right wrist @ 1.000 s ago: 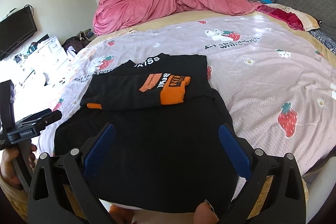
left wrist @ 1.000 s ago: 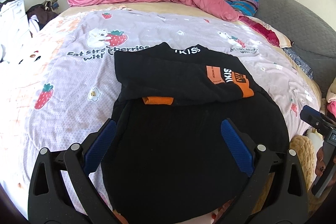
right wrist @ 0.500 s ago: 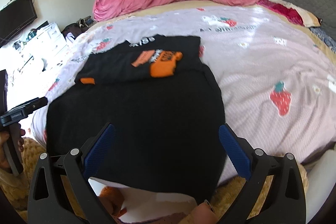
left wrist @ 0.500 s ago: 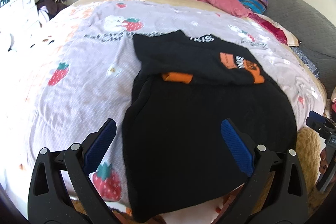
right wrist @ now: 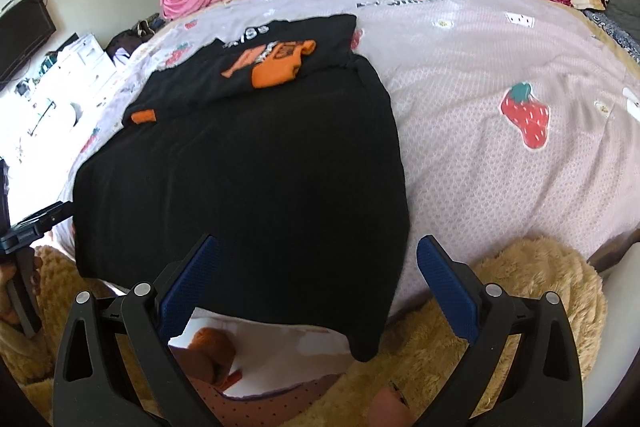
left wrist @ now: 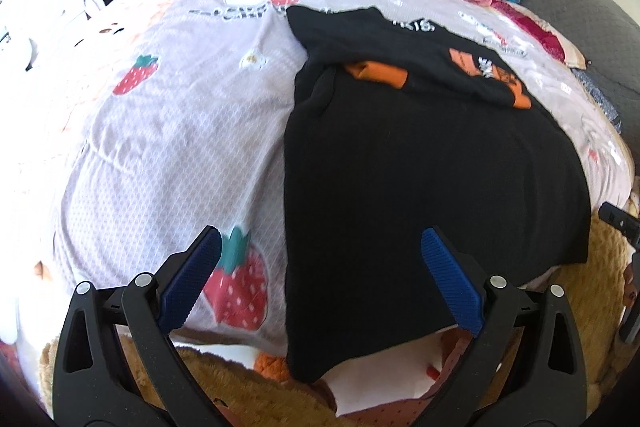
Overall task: Fold small clothes
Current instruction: 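Close both grippers on the black shirt hem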
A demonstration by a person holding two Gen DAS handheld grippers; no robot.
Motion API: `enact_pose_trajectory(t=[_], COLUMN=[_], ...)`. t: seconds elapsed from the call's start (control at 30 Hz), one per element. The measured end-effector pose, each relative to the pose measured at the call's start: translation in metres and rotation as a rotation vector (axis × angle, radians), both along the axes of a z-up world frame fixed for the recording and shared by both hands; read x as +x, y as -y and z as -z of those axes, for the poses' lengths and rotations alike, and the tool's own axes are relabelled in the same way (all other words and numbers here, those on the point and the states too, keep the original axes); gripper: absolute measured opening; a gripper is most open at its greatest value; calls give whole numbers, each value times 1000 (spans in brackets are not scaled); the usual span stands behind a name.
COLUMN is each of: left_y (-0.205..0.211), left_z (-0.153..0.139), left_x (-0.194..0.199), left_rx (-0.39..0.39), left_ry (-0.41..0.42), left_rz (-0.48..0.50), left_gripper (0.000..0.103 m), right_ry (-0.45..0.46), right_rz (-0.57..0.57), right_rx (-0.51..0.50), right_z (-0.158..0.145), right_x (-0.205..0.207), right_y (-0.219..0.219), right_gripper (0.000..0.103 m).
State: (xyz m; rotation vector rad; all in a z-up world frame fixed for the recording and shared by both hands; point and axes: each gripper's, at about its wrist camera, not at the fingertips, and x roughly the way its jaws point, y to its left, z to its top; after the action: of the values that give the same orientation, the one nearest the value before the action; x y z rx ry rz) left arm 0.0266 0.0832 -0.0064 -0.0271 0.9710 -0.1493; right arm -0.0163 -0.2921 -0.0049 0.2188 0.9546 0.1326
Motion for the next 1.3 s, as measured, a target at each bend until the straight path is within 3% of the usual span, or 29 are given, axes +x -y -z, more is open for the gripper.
enact_pose_trajectory(t=[0.33,0.37,0.43,0.5,0.67,0.7,0.77,1.0,1.07,1.2,1.27,1.3], left_y=[-7,-5,0,3,2,1,1,-1,-2,-6,-7,-8], left_z=[13,15,19,25,34,35,36,41,40,40,40,39], left_x=[-15,-16,-19,-22,-20,-19,-16,-17,-18,-21,-22,-22], left_rx=[-58,-73,-83,-113,-128,-132,-125,-132,-137,-143,-146,-142], left_ry=[-44,-50,-64,-86,-113,-114,-118,-125,-123,-123,-124,-124], left_rz=[30,44,67,82,72,73,71,78,74,71,69,67], left_gripper=[92,90,71,64,64,64,64,64,64,64,59,51], right_ry=[-36,-39,-44,-49,-85,-95,-135,-212,-204,-131,-86,-49], right_rz=[-26,-26,-24,-25,-50,-53,-53,-61,-75,-74,-69,-68], right_rx=[14,17,23,33,28,29,14,-75,-46,44,99,137], right_z=[11,12,14,15,21,23,31,58,58,43,30,22], right_x=[-2,-3,-5,-8,-11,-11,-8,0,-3,-17,-25,-29], right_y=[-1,0,4,7,5,4,0,-7,-6,7,15,20], right_gripper=[99,99,99,99,97,94,74,36,15,8,8,8])
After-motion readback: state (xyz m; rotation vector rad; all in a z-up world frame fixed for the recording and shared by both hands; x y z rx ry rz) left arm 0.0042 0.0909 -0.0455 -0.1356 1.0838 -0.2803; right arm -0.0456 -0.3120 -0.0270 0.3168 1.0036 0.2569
